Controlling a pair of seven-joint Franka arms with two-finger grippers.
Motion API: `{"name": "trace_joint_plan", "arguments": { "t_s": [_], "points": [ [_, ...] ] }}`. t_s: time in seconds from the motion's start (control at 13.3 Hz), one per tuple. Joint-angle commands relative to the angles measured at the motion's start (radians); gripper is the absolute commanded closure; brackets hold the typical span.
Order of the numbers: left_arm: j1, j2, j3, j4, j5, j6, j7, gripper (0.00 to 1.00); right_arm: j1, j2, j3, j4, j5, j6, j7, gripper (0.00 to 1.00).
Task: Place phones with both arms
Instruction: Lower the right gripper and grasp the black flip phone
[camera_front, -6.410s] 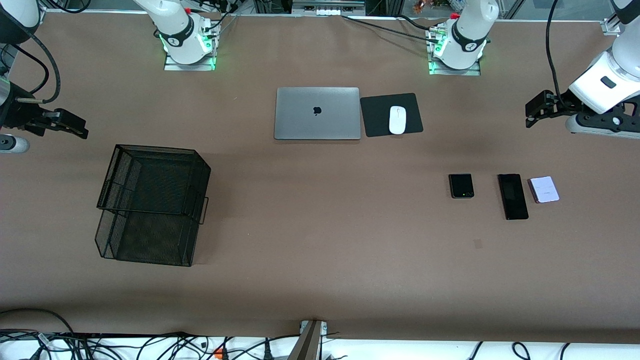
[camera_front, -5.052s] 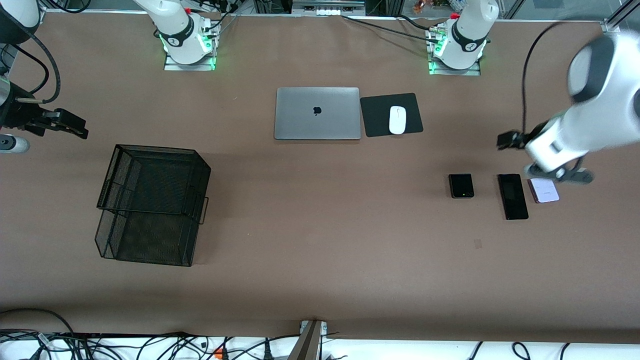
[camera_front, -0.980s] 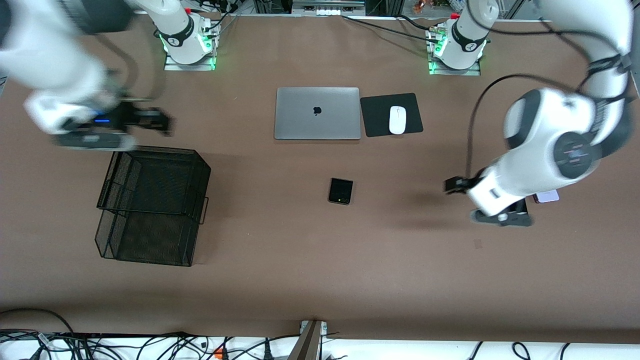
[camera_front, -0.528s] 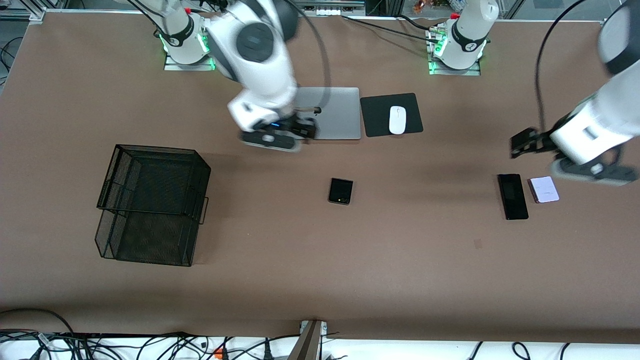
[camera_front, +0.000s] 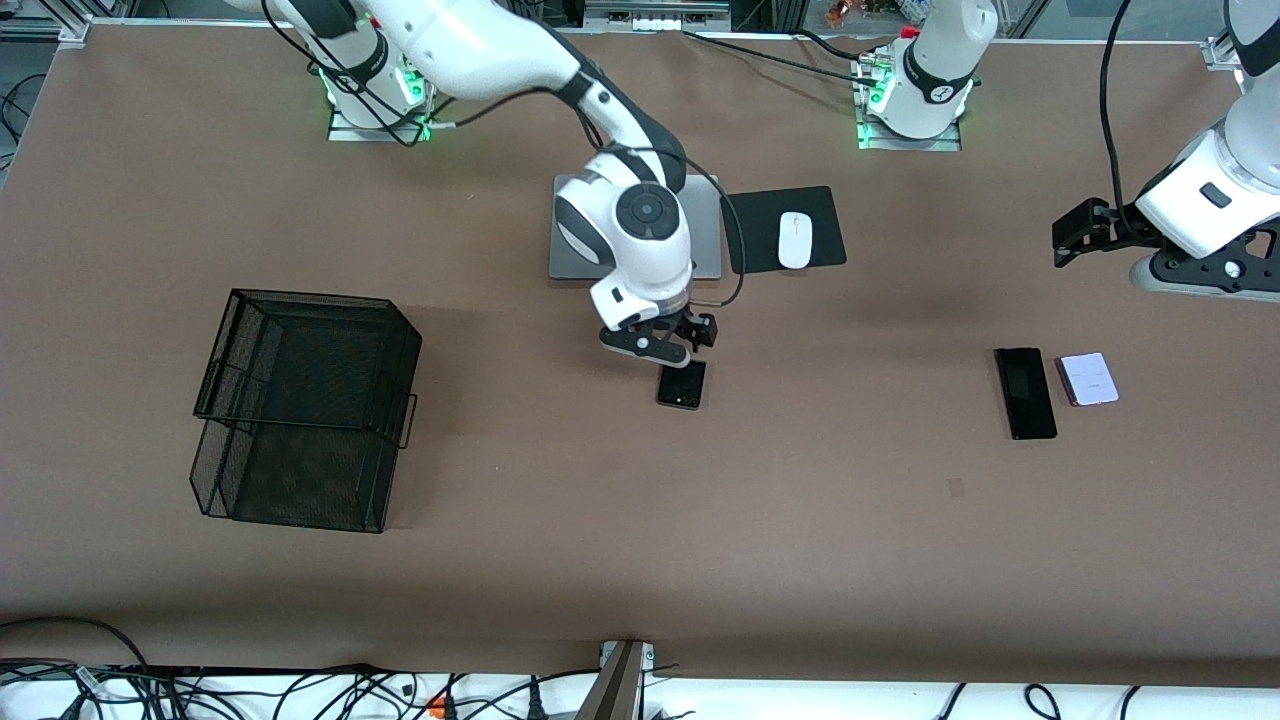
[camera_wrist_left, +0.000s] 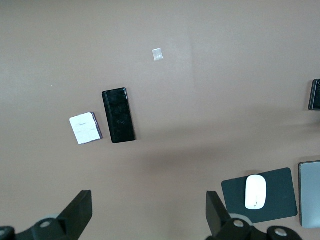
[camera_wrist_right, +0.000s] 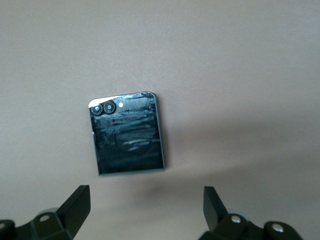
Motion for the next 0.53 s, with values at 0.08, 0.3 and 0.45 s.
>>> {"name": "trace_joint_plan", "arguments": {
  "t_s": [0.08,0.3,0.45],
  "points": [
    [0.018,0.0,-0.01,0.003,-0.004,-0.009,0.017,0.0,0.071,0.1,-0.074,0.112,-0.036,0.011,0.043,0.0],
    [0.018,0.0,-0.009,0.001,-0.004,-0.009,0.017,0.0,0.105,0.145,-0.125,0.135,-0.037,0.064,0.042,0.0],
    [0.017,0.0,-0.01,0.001,-0.004,-0.009,0.016,0.0,0.119,0.159,-0.149,0.135,-0.039,0.101,0.04,0.0]
  ]
}}
